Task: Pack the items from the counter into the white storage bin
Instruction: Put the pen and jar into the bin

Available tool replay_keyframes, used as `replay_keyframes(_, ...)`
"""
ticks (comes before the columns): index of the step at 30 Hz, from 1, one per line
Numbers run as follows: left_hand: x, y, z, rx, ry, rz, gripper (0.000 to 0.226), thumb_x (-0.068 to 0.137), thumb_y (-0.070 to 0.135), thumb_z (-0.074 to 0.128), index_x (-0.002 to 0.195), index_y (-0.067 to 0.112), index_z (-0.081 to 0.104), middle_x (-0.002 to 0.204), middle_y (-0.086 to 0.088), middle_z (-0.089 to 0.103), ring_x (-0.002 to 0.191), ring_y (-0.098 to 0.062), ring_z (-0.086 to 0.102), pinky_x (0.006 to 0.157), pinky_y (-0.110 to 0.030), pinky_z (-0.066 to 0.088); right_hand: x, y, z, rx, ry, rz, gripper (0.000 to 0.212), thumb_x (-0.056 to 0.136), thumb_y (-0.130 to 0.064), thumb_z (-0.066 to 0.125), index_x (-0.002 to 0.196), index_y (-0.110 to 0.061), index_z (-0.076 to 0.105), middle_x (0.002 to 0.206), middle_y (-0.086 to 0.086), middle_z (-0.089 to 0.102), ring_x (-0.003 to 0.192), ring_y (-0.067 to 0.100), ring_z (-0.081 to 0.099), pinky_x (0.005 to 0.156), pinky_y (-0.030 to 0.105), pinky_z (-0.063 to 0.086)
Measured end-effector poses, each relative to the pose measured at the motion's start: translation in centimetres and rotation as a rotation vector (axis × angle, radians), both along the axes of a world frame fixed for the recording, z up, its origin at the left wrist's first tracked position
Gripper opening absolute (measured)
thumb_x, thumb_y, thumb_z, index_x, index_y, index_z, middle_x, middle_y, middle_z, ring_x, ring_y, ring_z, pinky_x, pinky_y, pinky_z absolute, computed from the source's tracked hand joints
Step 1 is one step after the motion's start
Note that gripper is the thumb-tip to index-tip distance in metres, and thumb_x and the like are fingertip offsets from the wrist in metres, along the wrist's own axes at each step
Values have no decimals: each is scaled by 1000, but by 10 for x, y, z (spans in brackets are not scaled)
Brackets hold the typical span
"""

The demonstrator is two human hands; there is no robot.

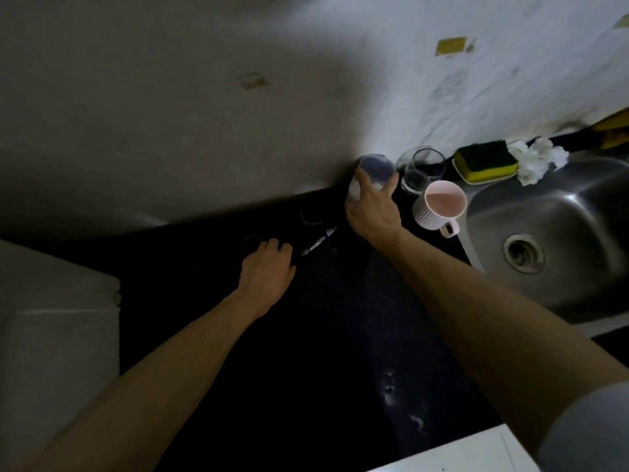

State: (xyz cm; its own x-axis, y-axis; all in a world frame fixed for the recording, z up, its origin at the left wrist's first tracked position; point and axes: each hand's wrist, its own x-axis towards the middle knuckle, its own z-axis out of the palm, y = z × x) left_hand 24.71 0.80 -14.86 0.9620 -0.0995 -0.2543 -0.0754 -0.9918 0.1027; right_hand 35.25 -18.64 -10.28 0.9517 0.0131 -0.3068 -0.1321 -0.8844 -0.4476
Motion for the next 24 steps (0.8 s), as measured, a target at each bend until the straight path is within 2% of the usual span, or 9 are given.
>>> replay_keyframes(4,-5,0,2,1,-1,-16,26,95,33,54,110,12,58,111,-7,58,98,-22,57,65,-33,49,6,-3,1,-59,-16,49,66,93,-32,54,152,-35,24,157,28,-19,111,56,55,97,48,45)
replay_keyframes(7,-10,5,5,-11,13,-7,23,95,31,53,107,12,58,108,-7,60,95,-21,58,62,-30,43,2,-1,2,-67,17,60,61,94,-32,53,149,-39,27,159,25,-18,115,58,52,98,50,43)
replay_keyframes(10,-15,12,10,-5,10,-1,19,96,30,51,102,13,57,103,-6,63,89,-20,58,59,-29,39,-9,5,2,-95,-11,48,53,91,-26,54,140,-39,36,161,21,-10,118,59,47,97,52,42)
replay_keyframes(14,-21,22,22,11,14,15,24,97,33,50,108,13,56,105,-5,63,89,-20,60,59,-29,39,-33,10,1,-134,-108,47,44,93,-22,52,134,-33,42,159,24,2,111,57,50,90,52,46)
replay_keyframes(18,-25,37,42,21,9,20,26,98,33,47,111,12,54,97,-5,63,73,-17,54,54,-28,36,-51,13,11,-86,-149,-6,50,90,-22,56,136,-35,40,152,20,16,105,53,54,86,50,48)
replay_keyframes(21,-29,50,59,25,-30,43,24,98,34,46,105,12,52,88,-3,63,65,-15,49,49,-28,31,-63,19,34,-20,-126,-51,48,91,-24,50,136,-38,41,152,17,18,103,53,56,80,45,45)
replay_keyframes(24,-32,64,81,48,-91,94,23,97,33,47,100,11,53,86,-6,65,64,-20,52,52,-29,35,-76,32,58,-39,-154,-30,44,94,-27,45,137,-39,41,151,19,20,101,52,57,72,38,38)
